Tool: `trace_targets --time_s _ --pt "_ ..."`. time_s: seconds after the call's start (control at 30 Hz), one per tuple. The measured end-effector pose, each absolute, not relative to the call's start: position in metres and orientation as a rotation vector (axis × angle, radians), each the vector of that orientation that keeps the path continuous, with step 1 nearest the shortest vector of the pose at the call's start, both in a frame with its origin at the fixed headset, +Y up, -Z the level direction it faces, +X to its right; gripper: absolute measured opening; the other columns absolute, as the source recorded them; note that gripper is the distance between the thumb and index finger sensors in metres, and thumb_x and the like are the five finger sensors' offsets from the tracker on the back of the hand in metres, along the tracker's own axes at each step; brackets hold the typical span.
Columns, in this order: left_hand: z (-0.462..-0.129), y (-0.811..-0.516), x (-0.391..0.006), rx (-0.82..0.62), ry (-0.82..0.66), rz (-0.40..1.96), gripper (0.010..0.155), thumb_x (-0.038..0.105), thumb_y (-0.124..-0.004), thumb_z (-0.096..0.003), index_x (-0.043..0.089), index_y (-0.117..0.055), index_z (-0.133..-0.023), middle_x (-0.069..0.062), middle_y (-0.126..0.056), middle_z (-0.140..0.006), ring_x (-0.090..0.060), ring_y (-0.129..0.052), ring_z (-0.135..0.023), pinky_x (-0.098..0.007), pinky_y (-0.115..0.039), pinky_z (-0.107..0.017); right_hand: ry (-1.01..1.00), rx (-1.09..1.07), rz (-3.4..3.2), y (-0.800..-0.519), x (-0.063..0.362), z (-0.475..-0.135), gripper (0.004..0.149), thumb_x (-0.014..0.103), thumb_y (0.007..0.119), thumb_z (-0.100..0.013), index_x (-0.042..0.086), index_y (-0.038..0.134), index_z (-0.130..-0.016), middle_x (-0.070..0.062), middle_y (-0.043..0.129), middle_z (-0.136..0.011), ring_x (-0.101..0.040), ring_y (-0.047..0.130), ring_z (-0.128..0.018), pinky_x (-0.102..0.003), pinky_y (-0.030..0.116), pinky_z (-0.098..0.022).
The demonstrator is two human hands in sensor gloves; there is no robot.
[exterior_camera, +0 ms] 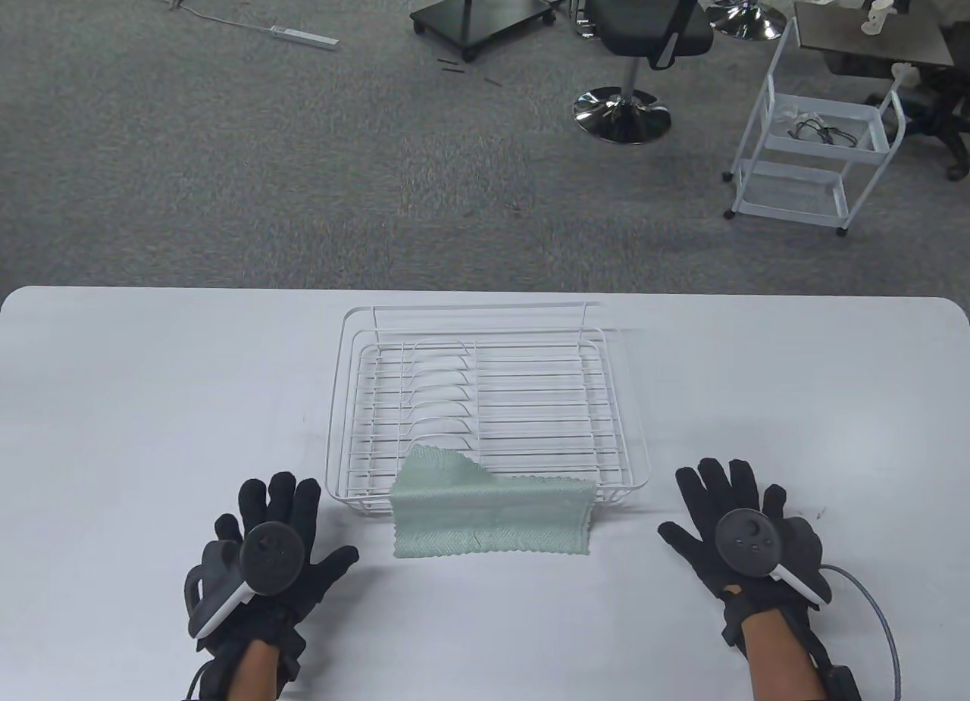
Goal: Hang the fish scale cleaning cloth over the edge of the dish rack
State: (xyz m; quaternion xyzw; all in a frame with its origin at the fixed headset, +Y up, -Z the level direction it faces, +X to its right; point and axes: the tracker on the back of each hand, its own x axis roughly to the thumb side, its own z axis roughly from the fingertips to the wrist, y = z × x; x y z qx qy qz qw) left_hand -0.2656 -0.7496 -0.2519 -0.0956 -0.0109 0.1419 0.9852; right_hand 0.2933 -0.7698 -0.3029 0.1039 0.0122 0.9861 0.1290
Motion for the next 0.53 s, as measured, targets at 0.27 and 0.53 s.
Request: trace_targets --time_s 0.27,0.53 --pt "-0.2496 -0.7497 -0.2622 -0.215 -0.026 0.281 0.097 0.071 -0.072 -0.0515 0.025 -0.024 -0.123 -0.006 -0.013 -0.124 -0.041 0.0 -0.111 -0.073 -0.014 -0.073 0.041 0.3 2.854 -0.7701 0.2924 -0.302 0.072 0.061 0.062 -0.059 0.026 0.035 -0.115 -0.016 0.031 -0.122 -0.049 0.017 -0.108 -0.077 0.019 -0.067" --pt "-0.25 -0.7514 -0.262 -0.233 -0.024 0.28 0.096 0.07 -0.072 -0.0516 0.025 -0.027 -0.123 -0.006 -0.015 -0.125 -0.041 -0.001 -0.111 -0.073 -0.015 -0.074 0.034 0.298 2.84 -0.7692 0.2916 -0.3018 0.071 0.06 0.063 -0.059 0.025 0.035 -0.115 -0.016 0.032 -0.121 -0.049 0.018 -0.108 -0.077 0.02 -0.067"
